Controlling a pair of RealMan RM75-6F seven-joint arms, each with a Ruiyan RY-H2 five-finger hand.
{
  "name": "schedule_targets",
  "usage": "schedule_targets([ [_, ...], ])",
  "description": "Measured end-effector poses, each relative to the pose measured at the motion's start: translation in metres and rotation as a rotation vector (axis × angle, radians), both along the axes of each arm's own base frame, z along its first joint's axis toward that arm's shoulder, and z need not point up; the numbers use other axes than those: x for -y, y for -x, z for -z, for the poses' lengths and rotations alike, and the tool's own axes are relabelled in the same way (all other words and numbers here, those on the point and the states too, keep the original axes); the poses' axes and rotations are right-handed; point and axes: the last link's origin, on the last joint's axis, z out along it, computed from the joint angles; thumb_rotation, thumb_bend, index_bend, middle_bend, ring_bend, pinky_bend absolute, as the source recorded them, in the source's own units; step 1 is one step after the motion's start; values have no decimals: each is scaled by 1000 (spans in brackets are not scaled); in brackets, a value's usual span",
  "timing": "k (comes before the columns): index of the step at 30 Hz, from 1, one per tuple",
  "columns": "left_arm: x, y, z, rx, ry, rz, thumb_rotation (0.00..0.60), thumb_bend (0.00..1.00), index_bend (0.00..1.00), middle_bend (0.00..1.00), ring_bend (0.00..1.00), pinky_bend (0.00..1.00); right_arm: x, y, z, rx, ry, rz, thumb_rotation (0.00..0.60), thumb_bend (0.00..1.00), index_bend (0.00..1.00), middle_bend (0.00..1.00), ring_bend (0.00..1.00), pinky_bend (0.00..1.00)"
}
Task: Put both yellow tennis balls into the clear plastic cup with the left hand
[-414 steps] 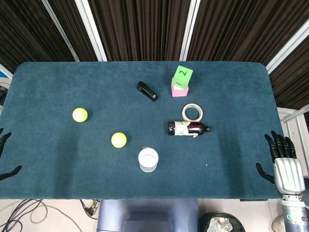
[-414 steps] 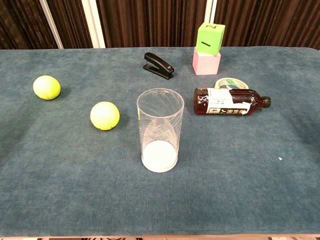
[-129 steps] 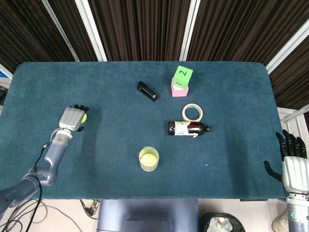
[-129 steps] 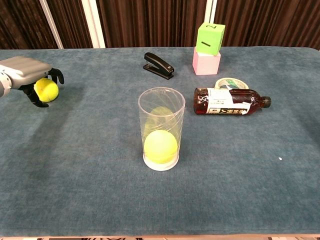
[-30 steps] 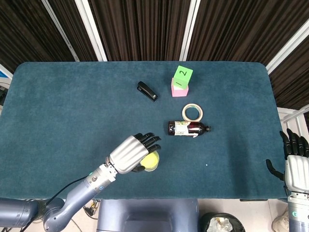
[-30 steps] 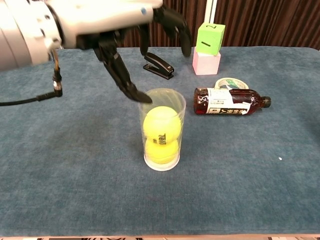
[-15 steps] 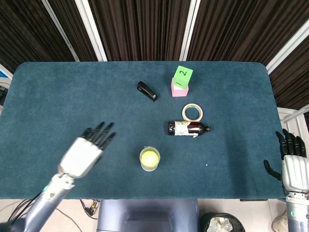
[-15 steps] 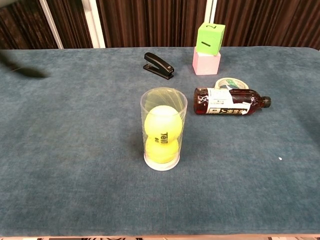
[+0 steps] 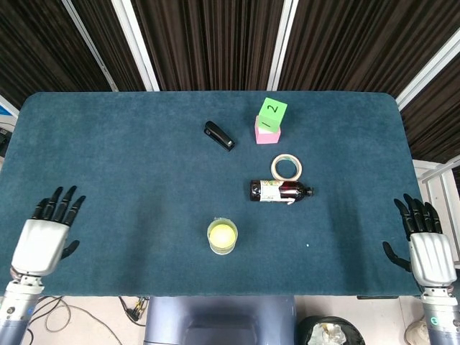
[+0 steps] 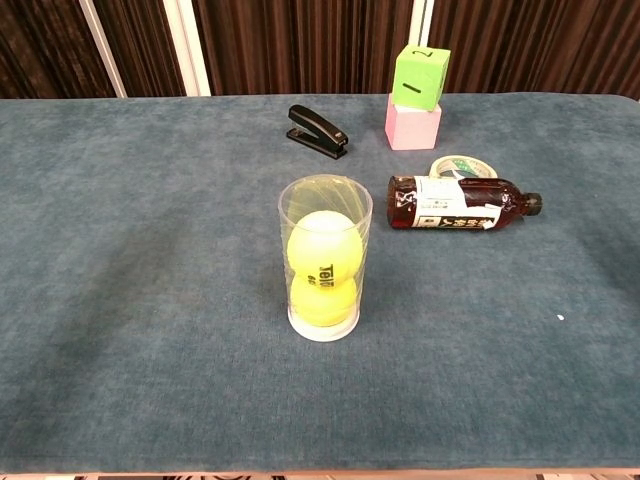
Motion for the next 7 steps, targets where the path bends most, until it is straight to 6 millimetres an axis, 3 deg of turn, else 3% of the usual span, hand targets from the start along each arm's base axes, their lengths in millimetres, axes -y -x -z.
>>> schedule_targets([
  [7, -4, 20, -8, 72, -29, -98, 600, 27, 134, 3, 16, 203, 1, 1, 0, 4, 5, 10, 600, 352, 90, 0, 0, 0],
])
